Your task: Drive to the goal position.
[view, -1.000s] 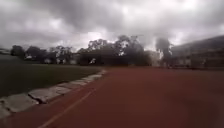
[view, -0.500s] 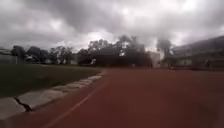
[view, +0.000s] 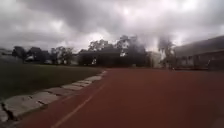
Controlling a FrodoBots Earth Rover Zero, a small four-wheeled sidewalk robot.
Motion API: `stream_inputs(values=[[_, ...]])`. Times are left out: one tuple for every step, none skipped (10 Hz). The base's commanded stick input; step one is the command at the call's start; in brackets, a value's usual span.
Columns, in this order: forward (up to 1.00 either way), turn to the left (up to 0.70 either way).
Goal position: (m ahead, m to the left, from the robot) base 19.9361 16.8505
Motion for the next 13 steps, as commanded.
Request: stream_inputs(values=[[0.70, 0.00], [0.70, 0.00], [0.70, 0.00], [0.70, 0.00], [0.70, 0.00], [0.70, 0.00], [0.70, 0.00], [0.70, 0.00], [0.70, 0.00], [0.70, 0.00], [0.70, 0.00], [0.70, 0.00], [0.70, 0.00]])
